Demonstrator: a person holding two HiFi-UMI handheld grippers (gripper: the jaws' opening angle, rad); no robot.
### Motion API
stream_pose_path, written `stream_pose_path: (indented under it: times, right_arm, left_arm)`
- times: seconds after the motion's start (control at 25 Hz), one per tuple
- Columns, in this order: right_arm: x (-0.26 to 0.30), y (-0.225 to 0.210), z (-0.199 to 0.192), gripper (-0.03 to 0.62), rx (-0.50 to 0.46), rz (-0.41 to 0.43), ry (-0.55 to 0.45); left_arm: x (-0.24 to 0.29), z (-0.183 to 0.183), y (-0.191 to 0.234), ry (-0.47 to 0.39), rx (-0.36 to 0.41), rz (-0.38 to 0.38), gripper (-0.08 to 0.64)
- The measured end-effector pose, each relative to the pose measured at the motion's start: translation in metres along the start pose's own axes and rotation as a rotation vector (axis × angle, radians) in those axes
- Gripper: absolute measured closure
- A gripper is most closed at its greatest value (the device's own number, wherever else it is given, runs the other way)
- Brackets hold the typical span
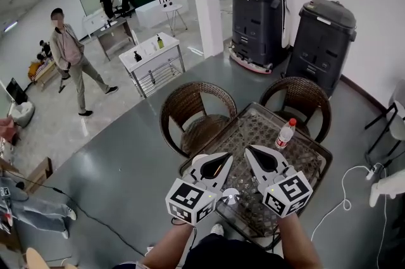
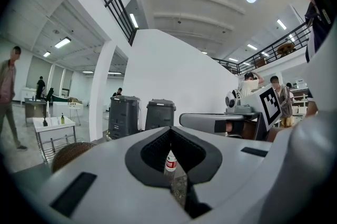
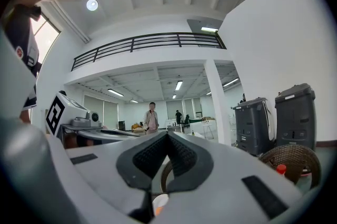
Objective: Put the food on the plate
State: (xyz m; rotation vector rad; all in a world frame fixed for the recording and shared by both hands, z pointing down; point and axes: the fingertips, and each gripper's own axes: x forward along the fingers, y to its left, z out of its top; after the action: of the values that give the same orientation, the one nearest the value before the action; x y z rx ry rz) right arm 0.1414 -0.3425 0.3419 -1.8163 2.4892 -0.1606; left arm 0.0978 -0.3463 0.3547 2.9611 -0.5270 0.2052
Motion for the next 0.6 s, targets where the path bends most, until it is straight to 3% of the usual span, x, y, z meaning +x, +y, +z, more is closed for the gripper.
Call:
stream_pose_path:
  times: [0.6]
  right_arm:
    - [-0.0007, 0.0025, -0.0003, 0.588, 0.004, -0.005, -0.001]
  left_arm:
    - [-0.0008, 0.0021, -0.0023, 0.000, 0.004, 0.005, 0.551]
